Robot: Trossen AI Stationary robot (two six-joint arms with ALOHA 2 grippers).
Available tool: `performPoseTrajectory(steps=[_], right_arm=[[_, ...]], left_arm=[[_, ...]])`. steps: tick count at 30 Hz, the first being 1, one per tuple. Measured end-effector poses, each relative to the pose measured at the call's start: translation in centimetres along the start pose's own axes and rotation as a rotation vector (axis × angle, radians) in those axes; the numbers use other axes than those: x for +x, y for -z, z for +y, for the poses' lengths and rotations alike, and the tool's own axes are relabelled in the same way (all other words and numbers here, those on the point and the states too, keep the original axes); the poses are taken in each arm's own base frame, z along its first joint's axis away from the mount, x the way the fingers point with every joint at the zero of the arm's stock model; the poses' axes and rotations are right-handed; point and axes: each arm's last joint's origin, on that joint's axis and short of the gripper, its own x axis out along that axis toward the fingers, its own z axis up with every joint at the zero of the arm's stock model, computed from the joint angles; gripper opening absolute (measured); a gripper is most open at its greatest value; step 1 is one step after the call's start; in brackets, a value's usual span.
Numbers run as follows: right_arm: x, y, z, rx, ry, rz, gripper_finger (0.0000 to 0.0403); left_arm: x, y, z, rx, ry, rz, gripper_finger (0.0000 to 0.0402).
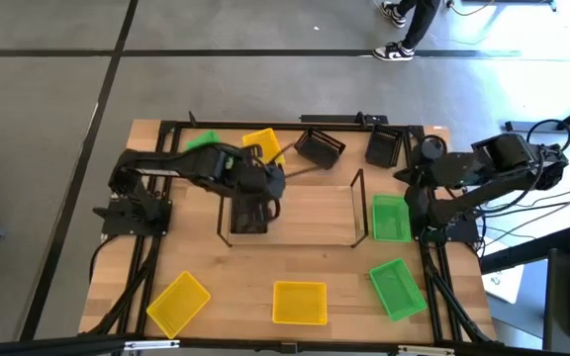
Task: Stack baskets on shelf by color
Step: Put the top right green bin on the shelf
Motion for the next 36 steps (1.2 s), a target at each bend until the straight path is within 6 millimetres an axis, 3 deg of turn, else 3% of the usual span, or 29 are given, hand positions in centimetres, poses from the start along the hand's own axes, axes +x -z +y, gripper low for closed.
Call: performPoseTrajectory(steps=[7, 13, 18, 24, 29, 36], right_arm=[[1.5, 0.3, 1.0, 0.195, -0.119, 0.311, 0.0], [3.9, 1.9, 1.2, 0.134, -0.119, 0.496, 0.0007], [5.1, 2.1, 1.0, 0.074, -0.086, 0.51, 0.0044], [6.6, 1.8, -0.6, 0.203, 0.082, 0.455, 0.0095], [8.5, 2.0, -2.6, 0.347, 0.148, 0.527, 0.0099], [12.2, 3.1, -5.7, 0.421, 0.183, 0.594, 0.01]], left_arm=[[-2.6, -0.2, 2.4, -0.079, -0.003, -0.102, 0.0069], [-4.2, -0.1, 3.3, -0.108, 0.004, -0.166, 0.0069], [-4.7, -0.1, 3.5, -0.118, 0.006, -0.185, 0.0069], [-4.7, -0.1, 3.5, -0.121, 0.006, -0.191, 0.0069], [-4.7, -0.1, 3.5, -0.123, 0.007, -0.191, 0.0069], [-4.7, -0.2, 3.5, -0.123, 0.007, -0.194, 0.0069]])
